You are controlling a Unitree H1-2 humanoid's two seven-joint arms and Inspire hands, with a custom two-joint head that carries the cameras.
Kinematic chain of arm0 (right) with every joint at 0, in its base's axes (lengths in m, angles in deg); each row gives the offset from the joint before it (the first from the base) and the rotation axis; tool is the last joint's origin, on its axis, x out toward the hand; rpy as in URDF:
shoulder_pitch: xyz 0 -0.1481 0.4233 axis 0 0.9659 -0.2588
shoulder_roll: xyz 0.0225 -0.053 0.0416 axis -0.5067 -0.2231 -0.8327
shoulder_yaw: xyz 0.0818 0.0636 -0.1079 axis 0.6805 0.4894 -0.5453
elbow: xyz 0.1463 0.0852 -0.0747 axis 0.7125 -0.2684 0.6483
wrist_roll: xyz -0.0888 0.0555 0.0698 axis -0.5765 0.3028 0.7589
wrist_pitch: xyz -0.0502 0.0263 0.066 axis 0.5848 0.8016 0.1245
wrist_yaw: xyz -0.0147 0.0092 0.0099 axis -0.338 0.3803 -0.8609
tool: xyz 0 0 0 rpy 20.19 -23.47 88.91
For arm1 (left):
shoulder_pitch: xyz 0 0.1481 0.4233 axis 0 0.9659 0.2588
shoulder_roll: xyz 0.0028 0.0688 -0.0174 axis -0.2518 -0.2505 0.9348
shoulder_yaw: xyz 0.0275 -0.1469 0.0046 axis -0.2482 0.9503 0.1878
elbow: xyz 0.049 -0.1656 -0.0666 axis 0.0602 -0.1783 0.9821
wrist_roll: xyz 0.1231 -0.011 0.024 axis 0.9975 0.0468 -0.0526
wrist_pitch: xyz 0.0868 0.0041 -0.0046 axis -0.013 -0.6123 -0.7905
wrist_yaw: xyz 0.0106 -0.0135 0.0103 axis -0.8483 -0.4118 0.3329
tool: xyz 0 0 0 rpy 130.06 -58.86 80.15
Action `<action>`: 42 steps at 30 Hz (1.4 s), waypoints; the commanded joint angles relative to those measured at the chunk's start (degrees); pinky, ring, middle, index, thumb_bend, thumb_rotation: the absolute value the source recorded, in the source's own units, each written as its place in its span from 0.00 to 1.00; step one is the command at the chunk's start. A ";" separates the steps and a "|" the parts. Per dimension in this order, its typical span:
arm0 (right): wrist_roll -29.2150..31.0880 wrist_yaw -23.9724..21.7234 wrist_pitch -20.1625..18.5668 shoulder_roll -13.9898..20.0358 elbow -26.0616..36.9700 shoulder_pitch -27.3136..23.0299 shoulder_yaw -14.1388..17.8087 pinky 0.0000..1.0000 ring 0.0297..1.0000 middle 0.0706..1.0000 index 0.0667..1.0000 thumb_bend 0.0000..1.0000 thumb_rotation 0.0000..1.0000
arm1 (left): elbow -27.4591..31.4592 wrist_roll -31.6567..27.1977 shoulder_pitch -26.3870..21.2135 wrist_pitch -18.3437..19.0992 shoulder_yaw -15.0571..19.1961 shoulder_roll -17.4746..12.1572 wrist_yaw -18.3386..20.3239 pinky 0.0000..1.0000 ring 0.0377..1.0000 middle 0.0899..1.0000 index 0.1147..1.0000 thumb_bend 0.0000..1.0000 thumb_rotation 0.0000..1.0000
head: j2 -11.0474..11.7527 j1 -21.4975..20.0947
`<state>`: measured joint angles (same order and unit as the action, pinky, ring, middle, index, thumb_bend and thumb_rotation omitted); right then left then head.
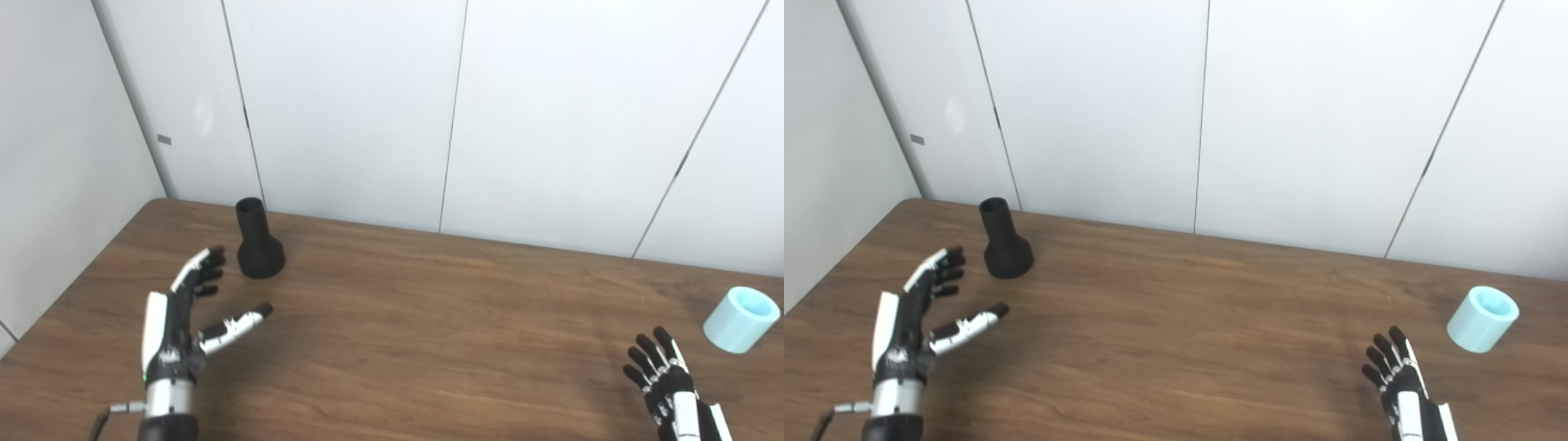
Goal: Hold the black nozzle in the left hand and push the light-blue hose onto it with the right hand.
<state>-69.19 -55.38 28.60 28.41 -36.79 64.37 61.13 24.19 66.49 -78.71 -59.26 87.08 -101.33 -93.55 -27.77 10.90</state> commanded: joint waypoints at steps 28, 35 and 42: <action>-3.22 -0.13 1.89 0.10 -5.42 2.09 -1.41 0.74 0.86 0.89 0.92 0.40 0.87 | -26.52 14.59 -20.37 8.52 -14.44 -21.40 1.13 1.00 1.00 0.92 0.83 1.00 0.48 | -0.80 -0.83; -3.97 -0.05 1.93 0.24 -5.43 2.13 -1.40 0.73 0.85 0.88 0.91 0.40 0.87 | -25.60 15.24 -22.65 11.82 -16.73 -22.07 4.81 1.00 1.00 0.96 0.87 1.00 0.54 | -1.02 -0.45; -4.17 0.09 1.44 -0.01 -4.83 2.25 -1.37 0.72 0.84 0.87 0.91 0.40 0.87 | -25.71 15.12 -24.11 13.89 -17.24 -21.50 6.82 1.00 1.00 0.98 0.87 1.00 0.55 | -1.31 -0.83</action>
<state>-72.98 -55.44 29.00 28.57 -36.93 63.90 60.06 -3.27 80.83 -99.44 -45.79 69.65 -121.57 -86.25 -29.00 10.02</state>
